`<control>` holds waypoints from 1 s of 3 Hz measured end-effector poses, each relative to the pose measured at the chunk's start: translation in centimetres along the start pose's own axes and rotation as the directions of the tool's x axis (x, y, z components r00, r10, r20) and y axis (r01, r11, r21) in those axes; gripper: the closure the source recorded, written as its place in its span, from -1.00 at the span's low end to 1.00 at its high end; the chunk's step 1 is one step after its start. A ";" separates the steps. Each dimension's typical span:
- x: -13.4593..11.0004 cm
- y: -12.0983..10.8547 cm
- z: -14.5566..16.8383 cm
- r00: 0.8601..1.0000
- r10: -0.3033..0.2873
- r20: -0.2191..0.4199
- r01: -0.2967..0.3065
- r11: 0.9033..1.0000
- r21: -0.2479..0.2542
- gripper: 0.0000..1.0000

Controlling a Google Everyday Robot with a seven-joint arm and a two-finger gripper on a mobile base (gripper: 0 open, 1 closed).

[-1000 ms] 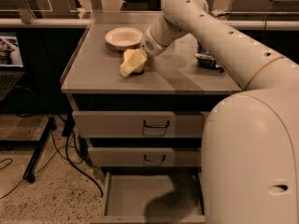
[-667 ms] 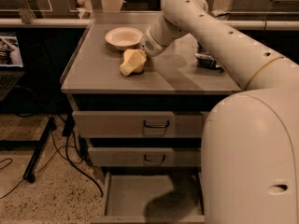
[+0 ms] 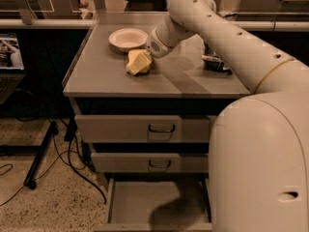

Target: Place sponge into bottom drawer

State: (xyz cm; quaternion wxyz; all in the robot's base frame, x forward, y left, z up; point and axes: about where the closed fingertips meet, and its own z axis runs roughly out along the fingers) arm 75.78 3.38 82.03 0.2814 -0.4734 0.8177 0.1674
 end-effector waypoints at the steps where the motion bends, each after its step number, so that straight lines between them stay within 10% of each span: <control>1: 0.0 0.0 0.0 1.000 0.000 0.000 0.000 1.000 0.000 0.92; 3: -0.9 3.1 -3.3 0.994 -0.101 0.033 0.103 0.993 -0.058 1.00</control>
Offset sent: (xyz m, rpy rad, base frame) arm -0.0097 0.0186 0.0308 -0.0161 -0.0719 0.1376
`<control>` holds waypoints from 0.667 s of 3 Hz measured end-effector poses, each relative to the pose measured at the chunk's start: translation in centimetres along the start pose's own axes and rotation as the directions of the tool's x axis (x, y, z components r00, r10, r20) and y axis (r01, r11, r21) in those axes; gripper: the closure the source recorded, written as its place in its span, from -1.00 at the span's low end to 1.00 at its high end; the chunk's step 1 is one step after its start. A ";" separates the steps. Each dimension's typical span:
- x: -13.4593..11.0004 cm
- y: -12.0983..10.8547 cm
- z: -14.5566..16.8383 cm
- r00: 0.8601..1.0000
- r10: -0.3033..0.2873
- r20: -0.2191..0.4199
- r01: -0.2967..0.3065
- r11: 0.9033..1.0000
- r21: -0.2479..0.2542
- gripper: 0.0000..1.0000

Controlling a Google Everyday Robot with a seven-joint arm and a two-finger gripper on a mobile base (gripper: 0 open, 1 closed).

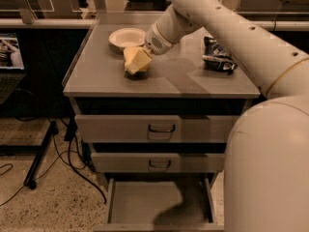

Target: Place sponge into bottom drawer

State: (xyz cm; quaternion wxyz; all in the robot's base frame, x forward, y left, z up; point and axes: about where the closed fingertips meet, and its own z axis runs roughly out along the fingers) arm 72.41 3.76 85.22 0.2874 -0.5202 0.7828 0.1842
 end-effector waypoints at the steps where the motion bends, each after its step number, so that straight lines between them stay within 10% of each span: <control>1: -0.6 3.0 -2.5 0.997 -0.074 0.022 0.075 0.996 -0.051 1.00; 2: 0.0 6.0 -4.6 0.989 -0.140 0.053 0.146 0.978 -0.146 1.00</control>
Offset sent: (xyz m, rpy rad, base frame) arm -0.1162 -0.0175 0.0551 0.0845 0.0312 0.3622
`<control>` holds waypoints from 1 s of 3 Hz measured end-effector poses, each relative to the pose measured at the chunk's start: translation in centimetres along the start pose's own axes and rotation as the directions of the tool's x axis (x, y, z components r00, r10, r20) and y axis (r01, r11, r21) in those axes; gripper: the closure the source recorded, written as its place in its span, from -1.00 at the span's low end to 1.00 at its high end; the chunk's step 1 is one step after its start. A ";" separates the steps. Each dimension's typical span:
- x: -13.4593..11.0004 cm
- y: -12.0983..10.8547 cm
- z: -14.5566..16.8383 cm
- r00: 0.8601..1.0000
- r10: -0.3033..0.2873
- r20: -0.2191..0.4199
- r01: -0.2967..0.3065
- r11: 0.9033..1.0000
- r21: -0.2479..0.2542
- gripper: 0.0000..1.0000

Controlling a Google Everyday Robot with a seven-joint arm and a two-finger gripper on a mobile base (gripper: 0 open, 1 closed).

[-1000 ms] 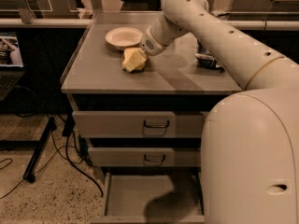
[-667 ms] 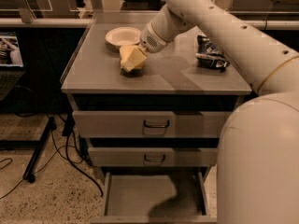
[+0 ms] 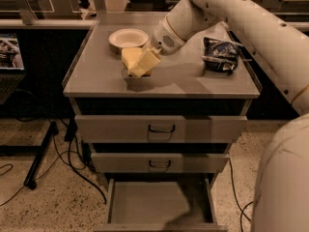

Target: Place sponge into bottom drawer

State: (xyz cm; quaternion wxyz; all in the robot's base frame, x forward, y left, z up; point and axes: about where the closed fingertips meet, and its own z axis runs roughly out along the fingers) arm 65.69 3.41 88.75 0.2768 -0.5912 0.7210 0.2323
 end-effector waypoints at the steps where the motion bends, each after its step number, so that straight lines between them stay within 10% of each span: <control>1: 1.4 4.0 -1.6 0.997 -0.061 0.037 0.065 0.991 -0.115 1.00; 3: 3.0 6.9 -3.0 0.996 -0.073 0.043 0.079 0.983 -0.166 1.00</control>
Offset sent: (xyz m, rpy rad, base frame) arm -0.0393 -0.0109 0.0024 0.0379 0.0321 0.1111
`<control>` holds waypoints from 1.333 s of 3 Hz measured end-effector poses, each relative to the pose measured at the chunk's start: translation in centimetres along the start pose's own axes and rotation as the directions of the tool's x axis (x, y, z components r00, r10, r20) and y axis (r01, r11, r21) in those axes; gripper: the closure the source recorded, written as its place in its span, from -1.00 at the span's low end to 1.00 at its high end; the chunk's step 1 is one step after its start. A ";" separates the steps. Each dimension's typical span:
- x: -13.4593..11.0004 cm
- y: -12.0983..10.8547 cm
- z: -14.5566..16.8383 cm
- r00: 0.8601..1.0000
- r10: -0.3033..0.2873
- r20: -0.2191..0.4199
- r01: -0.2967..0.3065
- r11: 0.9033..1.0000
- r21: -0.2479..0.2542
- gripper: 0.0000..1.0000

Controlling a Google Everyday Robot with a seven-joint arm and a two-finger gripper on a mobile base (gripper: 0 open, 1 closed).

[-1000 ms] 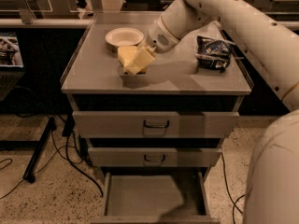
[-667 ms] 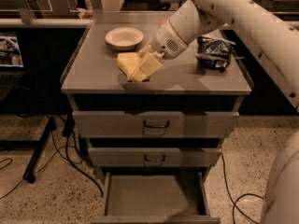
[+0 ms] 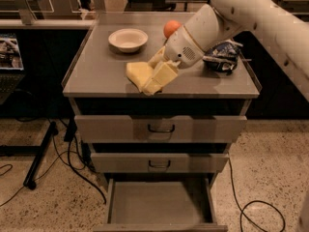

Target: Place sponge into bottom drawer

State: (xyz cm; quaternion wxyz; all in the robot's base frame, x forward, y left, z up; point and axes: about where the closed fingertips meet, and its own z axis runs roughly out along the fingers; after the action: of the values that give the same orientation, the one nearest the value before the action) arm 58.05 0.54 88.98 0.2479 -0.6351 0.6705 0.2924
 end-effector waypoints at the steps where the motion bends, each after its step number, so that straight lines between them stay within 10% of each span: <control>1: 1.1 4.5 -1.8 0.999 -0.033 0.005 0.033 0.999 -0.017 1.00; 2: 2.2 8.1 -2.8 0.998 -0.053 0.034 0.052 0.999 0.005 1.00; 4: 5.2 12.9 -2.6 0.990 -0.044 0.133 0.011 0.971 0.240 1.00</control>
Offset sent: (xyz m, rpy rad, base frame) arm -0.1214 -0.0611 0.0048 0.0965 -0.1016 -0.0338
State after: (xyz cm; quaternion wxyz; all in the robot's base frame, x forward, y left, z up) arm 44.90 -4.66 88.13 0.3721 -0.5884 0.6731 0.2496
